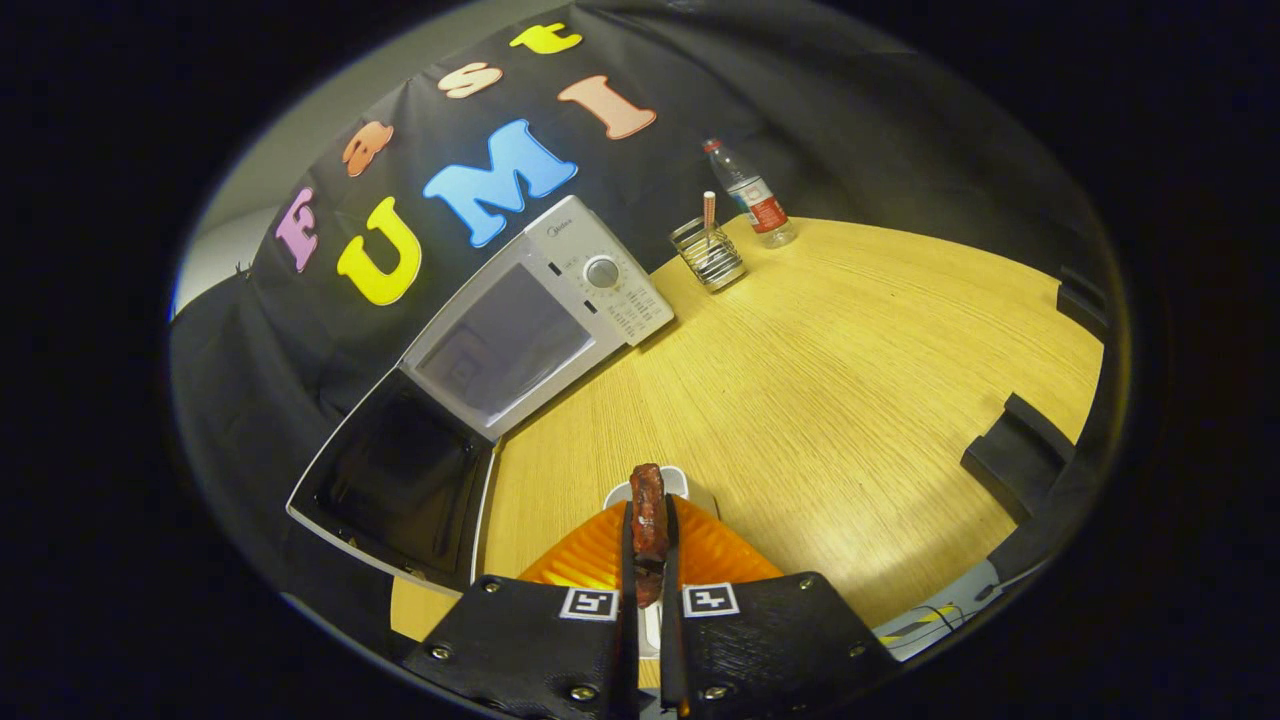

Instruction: Open the microwave, put the food inside, and close the microwave door.

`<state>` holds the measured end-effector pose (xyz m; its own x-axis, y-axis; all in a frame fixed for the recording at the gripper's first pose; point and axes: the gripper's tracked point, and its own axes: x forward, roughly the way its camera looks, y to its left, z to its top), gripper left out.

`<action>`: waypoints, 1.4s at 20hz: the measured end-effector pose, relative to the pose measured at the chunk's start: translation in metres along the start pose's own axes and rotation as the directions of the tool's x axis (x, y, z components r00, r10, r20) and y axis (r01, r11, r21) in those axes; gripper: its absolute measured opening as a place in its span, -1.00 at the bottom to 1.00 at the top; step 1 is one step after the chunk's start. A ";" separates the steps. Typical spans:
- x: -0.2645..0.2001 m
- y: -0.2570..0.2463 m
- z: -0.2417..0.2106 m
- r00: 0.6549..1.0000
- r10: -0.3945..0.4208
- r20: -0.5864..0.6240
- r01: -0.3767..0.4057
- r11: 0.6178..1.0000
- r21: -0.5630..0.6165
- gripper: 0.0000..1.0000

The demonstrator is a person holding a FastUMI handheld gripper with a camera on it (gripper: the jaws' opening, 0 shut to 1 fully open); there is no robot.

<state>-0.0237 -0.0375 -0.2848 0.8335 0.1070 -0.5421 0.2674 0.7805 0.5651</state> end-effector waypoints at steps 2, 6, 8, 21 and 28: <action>-0.004 0.007 0.008 1.000 -0.006 0.013 0.006 1.000 0.006 -0.82; -0.015 0.028 0.029 0.998 0.004 0.057 -0.004 1.000 -0.006 -0.82; -0.019 0.044 0.038 0.996 0.029 0.079 -0.030 0.999 0.009 -0.82; 0.022 0.175 0.090 0.970 0.195 0.143 -0.183 0.979 -0.095 -0.82; 0.078 0.216 0.111 0.962 0.229 0.152 -0.216 0.972 -0.098 -0.82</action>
<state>0.1529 0.0718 -0.1363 0.9360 0.1879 -0.2976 0.0326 0.7957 0.6049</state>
